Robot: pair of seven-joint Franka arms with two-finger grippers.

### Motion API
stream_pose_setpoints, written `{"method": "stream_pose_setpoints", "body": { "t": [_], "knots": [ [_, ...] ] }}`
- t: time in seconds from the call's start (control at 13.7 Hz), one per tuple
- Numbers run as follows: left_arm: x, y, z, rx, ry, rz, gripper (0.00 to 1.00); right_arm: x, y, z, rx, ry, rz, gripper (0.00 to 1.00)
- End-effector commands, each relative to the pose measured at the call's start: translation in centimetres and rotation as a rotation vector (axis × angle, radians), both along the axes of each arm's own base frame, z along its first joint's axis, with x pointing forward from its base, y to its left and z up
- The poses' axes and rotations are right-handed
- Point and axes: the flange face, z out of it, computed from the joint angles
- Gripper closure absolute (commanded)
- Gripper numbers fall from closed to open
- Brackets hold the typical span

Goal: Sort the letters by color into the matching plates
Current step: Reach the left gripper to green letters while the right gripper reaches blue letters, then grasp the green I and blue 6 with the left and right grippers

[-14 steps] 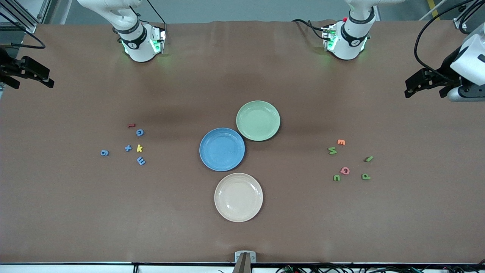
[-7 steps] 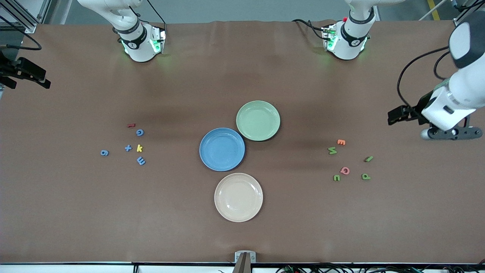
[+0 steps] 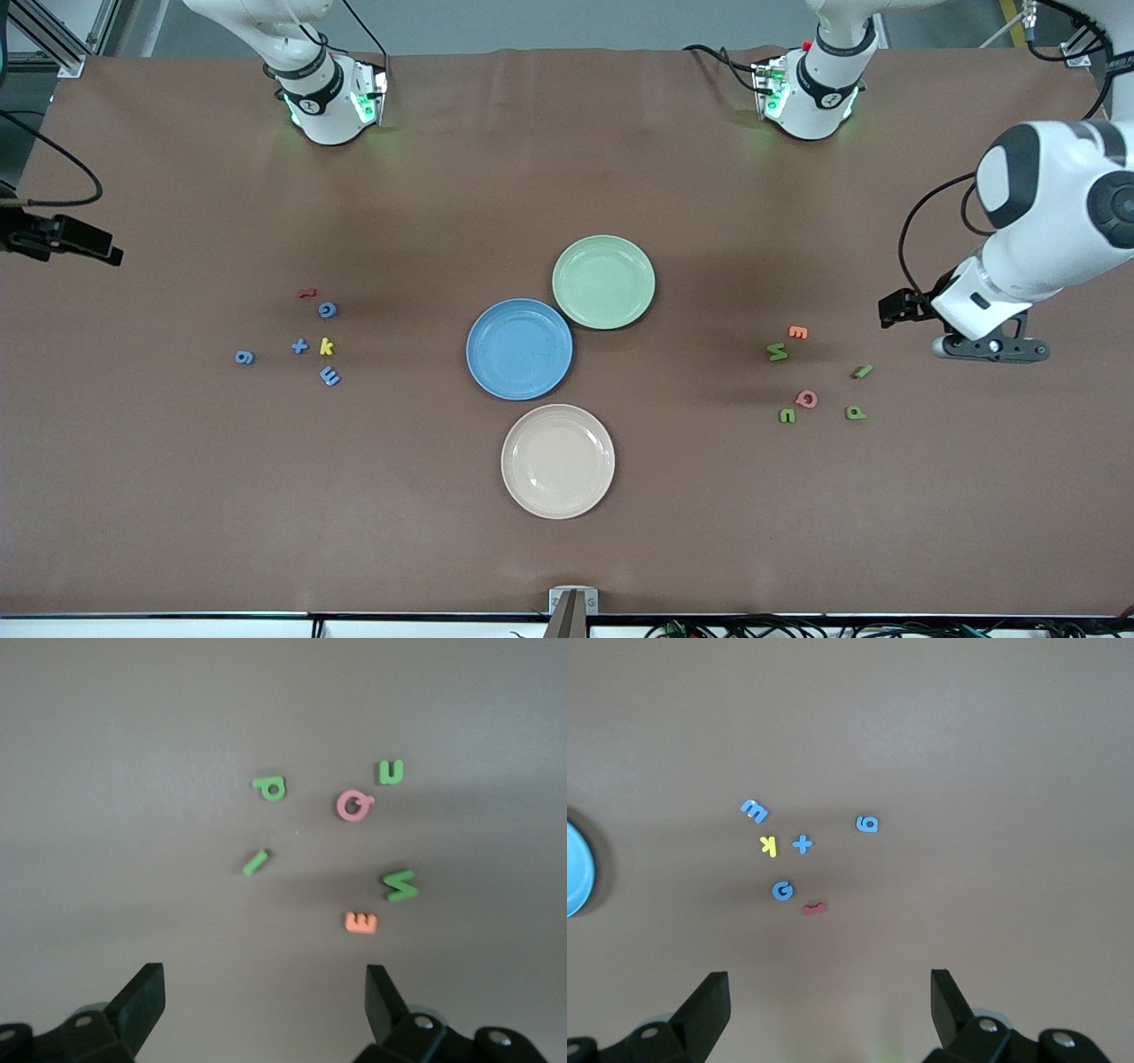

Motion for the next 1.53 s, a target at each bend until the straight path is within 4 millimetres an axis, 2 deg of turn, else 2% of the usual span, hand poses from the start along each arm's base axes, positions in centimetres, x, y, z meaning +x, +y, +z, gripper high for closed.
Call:
{"method": "stream_pose_setpoints", "body": {
  "t": [0.0,0.22,0.36,0.44,0.65,0.8,1.02,1.16,1.24,1.31,1.46],
  "knots": [
    [0.4,1.6,-5.0,0.003,-0.028,-0.036,0.02,2.0,-0.7,-2.8,-0.013,0.005,0.005,0.0],
    [0.9,1.8,-9.7,-0.007,-0.047,-0.07,0.07,3.9,-1.3,-7.9,-0.018,0.053,0.002,0.0],
    [1.3,2.1,-12.0,-0.013,-0.062,-0.067,0.11,4.7,-2.0,-10.6,-0.014,0.051,-0.008,0.0],
    [1.3,2.5,-13.1,-0.015,-0.058,-0.068,0.13,4.8,-2.1,-11.6,-0.018,0.043,-0.008,0.0],
    [1.4,2.6,-15.7,-0.02,-0.056,-0.148,0.22,3.3,-3.5,-18.0,-0.021,0.002,0.006,0.02],
    [1.3,2.7,-16.9,-0.023,-0.039,-0.182,0.29,1.7,-4.9,-22.6,-0.028,-0.051,0.014,0.06],
    [1.2,2.9,-18.0,-0.025,-0.029,-0.226,0.35,-0.5,-5.0,-27.7,-0.048,-0.144,0.011,0.07],
    [1.3,3.1,-18.8,-0.025,-0.037,-0.235,0.36,-1.0,-4.6,-30.7,-0.052,-0.16,0.018,0.09],
    [1.2,3.2,-19.1,-0.025,-0.037,-0.235,0.38,-1.0,-4.7,-32.4,-0.052,-0.16,0.014,0.18],
    [1.4,3.2,-19.0,-0.025,-0.04,-0.238,0.42,-0.9,-4.6,-33.8,-0.054,-0.168,0.017,0.23],
    [1.3,3.2,-19.8,-0.028,-0.028,-0.239,0.48,-1.1,-4.4,-36.1,-0.052,-0.164,0.015,0.24]
  ]
}}
